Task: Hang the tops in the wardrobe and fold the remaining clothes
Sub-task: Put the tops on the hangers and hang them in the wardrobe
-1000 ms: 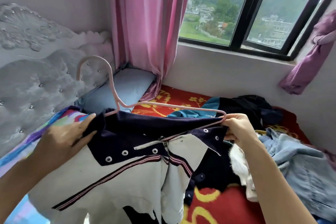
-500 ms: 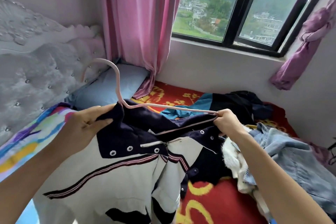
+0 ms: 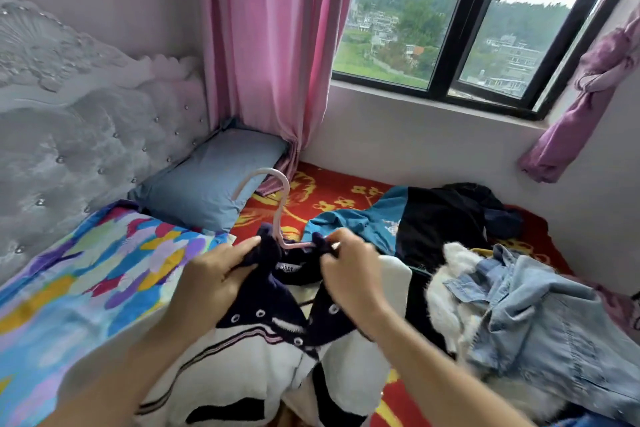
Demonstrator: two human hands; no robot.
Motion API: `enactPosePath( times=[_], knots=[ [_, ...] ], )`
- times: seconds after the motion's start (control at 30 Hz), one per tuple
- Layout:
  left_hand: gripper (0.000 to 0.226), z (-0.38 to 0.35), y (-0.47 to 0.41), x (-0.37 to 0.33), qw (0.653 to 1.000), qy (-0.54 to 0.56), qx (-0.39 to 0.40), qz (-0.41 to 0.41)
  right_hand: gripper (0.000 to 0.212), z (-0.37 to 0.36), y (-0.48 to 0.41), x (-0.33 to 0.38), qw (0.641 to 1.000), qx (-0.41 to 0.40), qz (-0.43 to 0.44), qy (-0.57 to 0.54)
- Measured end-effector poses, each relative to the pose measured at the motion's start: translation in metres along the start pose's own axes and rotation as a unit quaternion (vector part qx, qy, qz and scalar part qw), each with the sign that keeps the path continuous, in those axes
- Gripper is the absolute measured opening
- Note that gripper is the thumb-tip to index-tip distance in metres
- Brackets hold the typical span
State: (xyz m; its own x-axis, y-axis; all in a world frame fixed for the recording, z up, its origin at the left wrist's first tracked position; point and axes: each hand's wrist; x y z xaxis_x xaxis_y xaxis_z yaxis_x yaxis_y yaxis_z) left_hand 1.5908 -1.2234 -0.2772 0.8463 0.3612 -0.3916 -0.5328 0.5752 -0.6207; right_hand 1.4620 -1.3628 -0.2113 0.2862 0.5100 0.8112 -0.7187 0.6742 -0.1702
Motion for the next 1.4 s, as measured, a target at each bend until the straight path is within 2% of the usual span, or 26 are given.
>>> enactPosePath(
  times=[0.13,0.2,0.3,0.43,0.53,0.67,0.73,0.8,0.87,0.93,0.97,1.07,1.17,1.23,1.3,1.37,1.4],
  knots=[
    [0.039,0.002,-0.001,-0.004,0.998,0.03,-0.037,0.046,0.019,-0.018,0.013,0.017,0.993,0.039,0.037,-0.107],
    [0.04,0.017,-0.003,0.001,0.996,0.034,-0.063,0.058,0.018,0.002,-0.005,0.017,0.98,0.035,0.003,-0.196],
    [0.044,0.038,-0.005,0.005,0.991,0.02,-0.105,0.078,0.016,0.046,-0.027,0.001,0.958,-0.026,-0.083,-0.272],
    [0.044,0.036,-0.011,-0.002,0.993,-0.009,-0.112,0.033,0.01,0.073,-0.034,-0.025,0.93,0.057,-0.173,-0.319],
    [0.037,0.029,-0.01,-0.005,0.993,0.003,-0.118,0.015,0.036,0.08,-0.032,-0.044,0.927,0.023,-0.17,-0.334],
    [0.041,0.025,-0.007,-0.005,0.992,0.014,-0.124,0.0,0.047,0.088,-0.032,-0.052,0.946,-0.003,-0.179,-0.269],
    [0.051,0.023,-0.005,-0.007,0.991,0.022,-0.133,-0.022,0.061,0.09,-0.035,-0.055,0.958,0.007,-0.181,-0.224],
    [0.059,0.021,-0.001,-0.007,0.989,0.03,-0.137,-0.046,0.056,0.095,-0.04,-0.051,0.976,0.032,-0.168,-0.133],
    [0.048,0.019,0.004,-0.007,0.987,0.028,-0.146,-0.064,0.05,0.101,-0.044,-0.045,0.989,0.05,-0.14,-0.012],
    [0.039,0.017,0.007,-0.007,0.984,0.019,-0.16,-0.072,0.053,0.105,-0.05,-0.037,0.987,0.04,-0.088,0.125],
    [0.037,0.017,0.009,-0.007,0.983,0.015,-0.167,-0.074,0.053,0.105,-0.055,-0.033,0.985,0.042,-0.072,0.154],
    [0.033,0.017,0.014,-0.008,0.978,-0.01,-0.192,-0.086,0.054,0.099,-0.07,-0.021,0.967,0.161,-0.106,0.169],
    [0.034,0.019,0.021,-0.006,0.978,-0.019,-0.188,-0.089,0.04,0.09,-0.078,-0.013,0.908,0.309,-0.149,0.243],
    [0.033,0.021,0.025,-0.005,0.979,-0.021,-0.182,-0.09,0.024,0.082,-0.082,-0.011,0.886,0.372,-0.17,0.218],
    [0.032,0.022,0.027,-0.005,0.979,-0.024,-0.182,-0.091,0.019,0.076,-0.083,-0.008,0.869,0.418,-0.196,0.18],
    [0.03,0.022,0.029,-0.005,0.978,-0.029,-0.186,-0.094,0.019,0.074,-0.089,-0.004,0.877,0.41,-0.238,0.075],
    [0.029,0.023,0.031,-0.006,0.978,-0.03,-0.186,-0.095,0.02,0.074,-0.093,-0.004,0.888,0.377,-0.261,0.001]
  ],
)
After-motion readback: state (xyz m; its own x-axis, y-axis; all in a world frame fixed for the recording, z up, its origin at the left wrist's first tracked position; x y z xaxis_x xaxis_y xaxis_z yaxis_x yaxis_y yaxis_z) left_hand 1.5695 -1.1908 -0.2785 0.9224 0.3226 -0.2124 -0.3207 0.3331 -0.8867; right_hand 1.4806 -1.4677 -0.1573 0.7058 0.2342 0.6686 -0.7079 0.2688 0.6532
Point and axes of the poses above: each hand's wrist, its own y-axis away from the middle knuckle, its own z-axis out of the back of the hand, x = y × z, and after that the axes turned 15 degrees about -y, right-handed
